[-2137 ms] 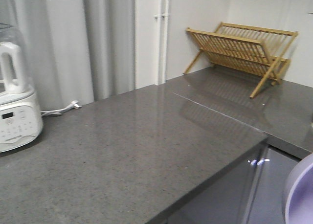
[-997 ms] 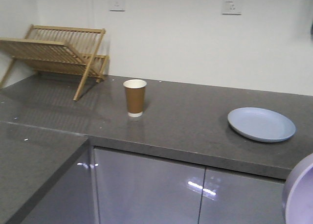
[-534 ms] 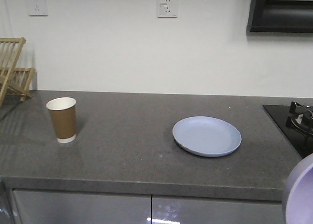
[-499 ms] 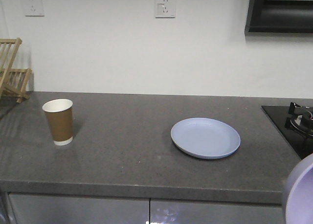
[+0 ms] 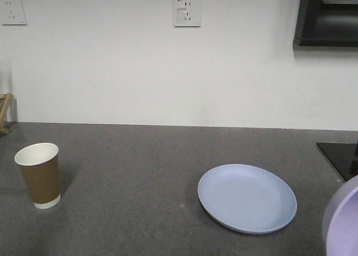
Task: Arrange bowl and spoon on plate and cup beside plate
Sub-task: 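Drive the base along the counter to the light blue plate, then lower the bowl onto the plate and open the right gripper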
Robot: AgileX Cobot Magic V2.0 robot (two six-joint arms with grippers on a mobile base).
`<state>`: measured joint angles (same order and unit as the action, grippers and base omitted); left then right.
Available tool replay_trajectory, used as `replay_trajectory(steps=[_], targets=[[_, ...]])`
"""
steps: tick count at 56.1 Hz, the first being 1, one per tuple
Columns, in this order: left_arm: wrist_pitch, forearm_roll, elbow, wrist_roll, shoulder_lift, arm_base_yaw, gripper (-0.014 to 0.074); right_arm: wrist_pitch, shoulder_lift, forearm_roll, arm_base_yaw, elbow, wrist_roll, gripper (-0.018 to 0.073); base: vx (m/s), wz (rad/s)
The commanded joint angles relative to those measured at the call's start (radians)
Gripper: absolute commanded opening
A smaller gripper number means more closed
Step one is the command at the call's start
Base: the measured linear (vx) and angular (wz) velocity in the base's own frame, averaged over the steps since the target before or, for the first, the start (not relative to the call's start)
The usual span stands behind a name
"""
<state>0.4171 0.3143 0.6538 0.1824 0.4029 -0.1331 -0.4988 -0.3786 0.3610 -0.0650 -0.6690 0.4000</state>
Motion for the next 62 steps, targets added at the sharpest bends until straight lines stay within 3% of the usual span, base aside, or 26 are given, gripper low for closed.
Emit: replay_trajectory(steps=[1, 31, 62], targets=[[-0.081, 0.018, 0.027, 0.000, 0.009, -0.002, -0.0003, 0.086, -0.016, 0.011, 0.000, -0.029, 0.009, -0.0009, 0.37, 0.03], [-0.081, 0.018, 0.027, 0.000, 0.009, -0.002, -0.0003, 0.087, -0.016, 0.011, 0.000, -0.029, 0.010, -0.0009, 0.29, -0.02], [-0.081, 0.018, 0.027, 0.000, 0.009, -0.002, -0.0003, 0.087, -0.016, 0.011, 0.000, -0.029, 0.011, -0.0009, 0.05, -0.01]])
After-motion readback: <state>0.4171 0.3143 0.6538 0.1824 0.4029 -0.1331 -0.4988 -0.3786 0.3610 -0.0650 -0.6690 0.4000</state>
